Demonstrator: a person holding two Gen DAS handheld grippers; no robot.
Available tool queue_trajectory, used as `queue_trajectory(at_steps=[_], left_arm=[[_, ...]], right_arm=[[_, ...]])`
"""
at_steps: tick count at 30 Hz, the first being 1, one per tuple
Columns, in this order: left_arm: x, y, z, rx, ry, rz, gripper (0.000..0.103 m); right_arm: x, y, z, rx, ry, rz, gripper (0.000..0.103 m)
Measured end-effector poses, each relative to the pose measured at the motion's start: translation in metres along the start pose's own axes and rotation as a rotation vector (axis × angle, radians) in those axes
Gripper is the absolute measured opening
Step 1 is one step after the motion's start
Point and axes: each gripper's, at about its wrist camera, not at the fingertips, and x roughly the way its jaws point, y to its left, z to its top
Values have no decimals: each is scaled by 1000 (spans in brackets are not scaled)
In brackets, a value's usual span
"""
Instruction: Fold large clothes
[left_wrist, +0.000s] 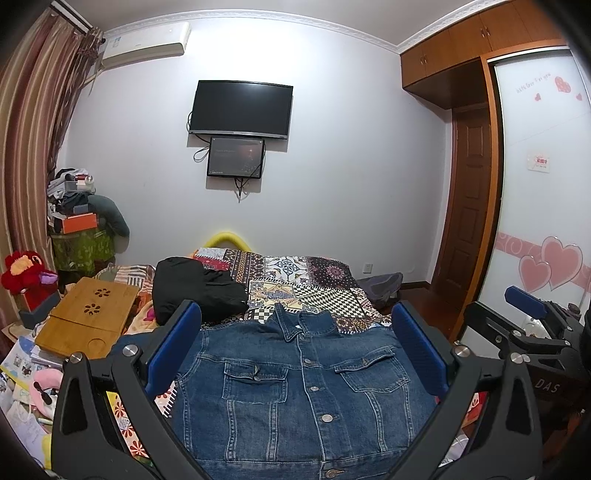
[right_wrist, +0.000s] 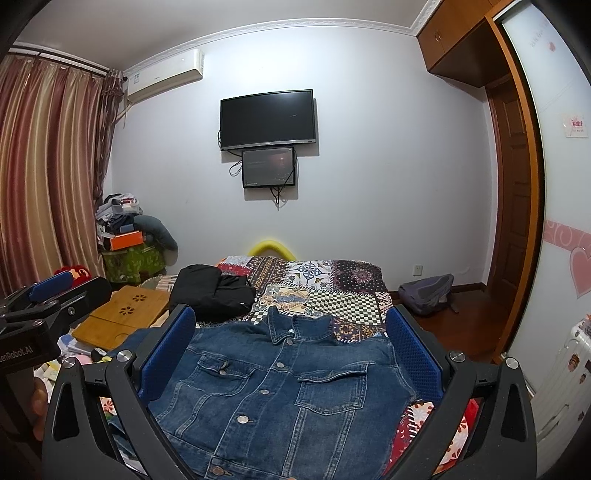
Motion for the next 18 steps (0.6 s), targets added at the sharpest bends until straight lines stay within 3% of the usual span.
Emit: queue_trajectory(at_steps=[18], left_arm=[[5, 0, -5, -13, 7, 4, 103]], right_arm=[[3, 0, 0, 3, 9, 7, 102]])
